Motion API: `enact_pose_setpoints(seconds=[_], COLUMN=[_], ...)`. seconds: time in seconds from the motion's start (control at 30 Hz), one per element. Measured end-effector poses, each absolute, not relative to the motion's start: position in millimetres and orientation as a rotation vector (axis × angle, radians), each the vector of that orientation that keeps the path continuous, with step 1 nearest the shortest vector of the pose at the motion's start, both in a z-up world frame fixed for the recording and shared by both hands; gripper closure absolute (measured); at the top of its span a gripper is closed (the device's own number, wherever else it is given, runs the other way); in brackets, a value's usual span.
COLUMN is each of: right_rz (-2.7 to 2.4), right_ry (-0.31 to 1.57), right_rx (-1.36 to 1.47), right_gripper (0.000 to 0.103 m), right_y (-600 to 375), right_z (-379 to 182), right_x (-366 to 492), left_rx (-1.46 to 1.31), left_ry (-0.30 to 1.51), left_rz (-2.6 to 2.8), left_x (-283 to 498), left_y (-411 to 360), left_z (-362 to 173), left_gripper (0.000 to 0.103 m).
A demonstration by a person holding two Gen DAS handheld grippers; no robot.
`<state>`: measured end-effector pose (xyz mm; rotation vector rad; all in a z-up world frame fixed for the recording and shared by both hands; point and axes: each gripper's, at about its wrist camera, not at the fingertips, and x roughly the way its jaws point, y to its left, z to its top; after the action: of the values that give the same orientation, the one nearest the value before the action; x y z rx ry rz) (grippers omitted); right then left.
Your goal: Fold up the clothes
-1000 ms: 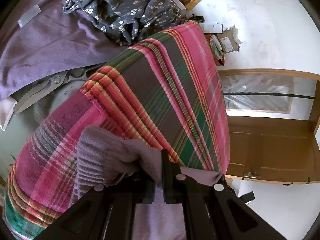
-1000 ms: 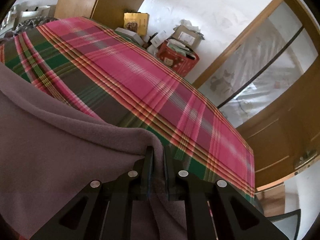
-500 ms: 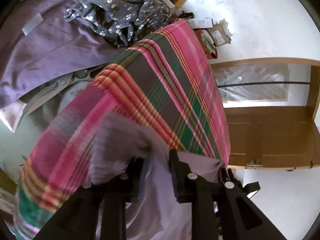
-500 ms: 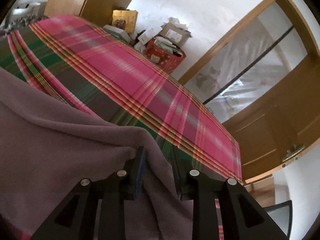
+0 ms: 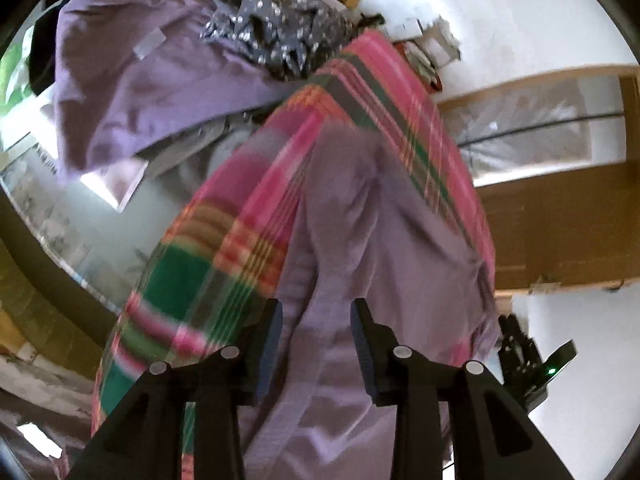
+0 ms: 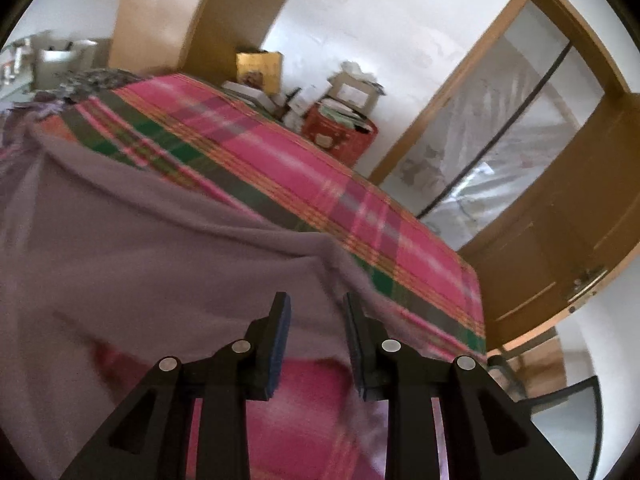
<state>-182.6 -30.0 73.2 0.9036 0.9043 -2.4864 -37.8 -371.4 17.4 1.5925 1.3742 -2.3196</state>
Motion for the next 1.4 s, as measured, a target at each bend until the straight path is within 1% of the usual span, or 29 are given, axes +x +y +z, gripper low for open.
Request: enact_pose_setpoints(seconds=[0.17,0.23,0.3,0.37,0.5,0.67,0.7,0.73,0.8,0.83,0.97,1.17,1.4], right_rz=[-2.416,-2.396,-2.380,-2.359,-2.328,-2.321,-2.319,-2.318,-2.319,-2.317,-2.296,-2.274,-2.241], right_ry=[0.816,0.791,0.773,0.770,0.740,0.720,0.711,0.700,0.678,0.664,0.642,0.606,0.601], right_rx=[0.900,0.898,0.890,0.896,0.913,0.919,0.919,0.918,0.917,0.921,0.937,0.942,0.945], right_gripper=[0.073,0.072,0.068,0.068,0.068,0.068,0.068,0.068,0.068,0.068,0.068,0.067,0.067], right_y=[-37,-40,-44,-47,-51,-54,-54,-55,-55,-56,-60,-64,-73], right_z=[73,73,71,67,59,52,50,50,48,47,43,39,31], right_x=[-137,-121,-105,-93,-77,-62,-59,-57,-55,-54,-49,-42,-31], left_rx=[1.641,1.664,1.671,1.687,1.705,1.705,1.702,1.696,1.683,1.679,1.641,1.566,1.563], left_ry=[1.214,1.193,1.170,1.174,1.106,1.182,1.189,1.190,1.187,1.188,1.210,1.255,1.201], left_rz=[-2.359,-2.369,-2.398,-2.434,-2.446,-2.424,-2.424,-2.419,-2.404,-2.398,-2.407,-2.404,-2.419], left_x=[-21,-16,-13,-8,-4,2,3,5,7,7,13,20,17], left_y=[-358,-353,-348,-341,-333,-338,-339,-340,-342,-343,-348,-360,-355], left_z=[20,18,21,24,22,18,17,16,14,14,13,16,10], left_gripper=[0.068,0.068,0.068,0.068,0.068,0.068,0.070,0.074,0.086,0.097,0.099,0.099,0.099])
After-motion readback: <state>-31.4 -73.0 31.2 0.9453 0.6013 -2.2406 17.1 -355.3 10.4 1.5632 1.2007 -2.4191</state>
